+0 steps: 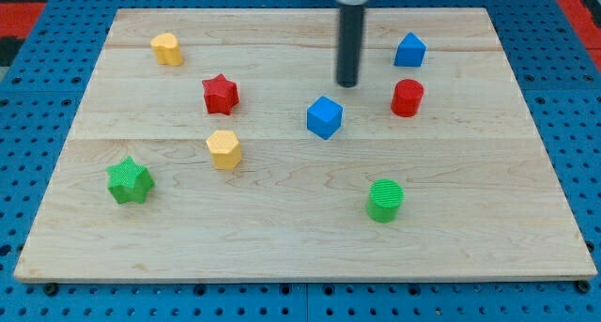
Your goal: Move the red circle above the blue cube
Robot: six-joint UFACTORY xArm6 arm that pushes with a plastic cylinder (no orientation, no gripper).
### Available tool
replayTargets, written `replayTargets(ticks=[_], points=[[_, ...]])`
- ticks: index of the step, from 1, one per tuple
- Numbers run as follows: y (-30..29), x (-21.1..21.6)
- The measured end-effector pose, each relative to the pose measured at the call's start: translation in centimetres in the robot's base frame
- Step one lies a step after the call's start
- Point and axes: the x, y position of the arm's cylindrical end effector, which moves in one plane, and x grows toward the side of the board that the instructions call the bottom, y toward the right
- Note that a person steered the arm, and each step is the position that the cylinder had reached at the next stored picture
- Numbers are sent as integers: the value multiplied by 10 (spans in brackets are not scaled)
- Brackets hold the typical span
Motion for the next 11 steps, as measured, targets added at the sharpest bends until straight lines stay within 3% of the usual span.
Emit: replayTargets(ticks=[1,2,3,5,6,7,8,11], points=[[76,2],[124,51],[111,73],[-26,25],[-47,24],[10,30],[30,3],[-125,-19]])
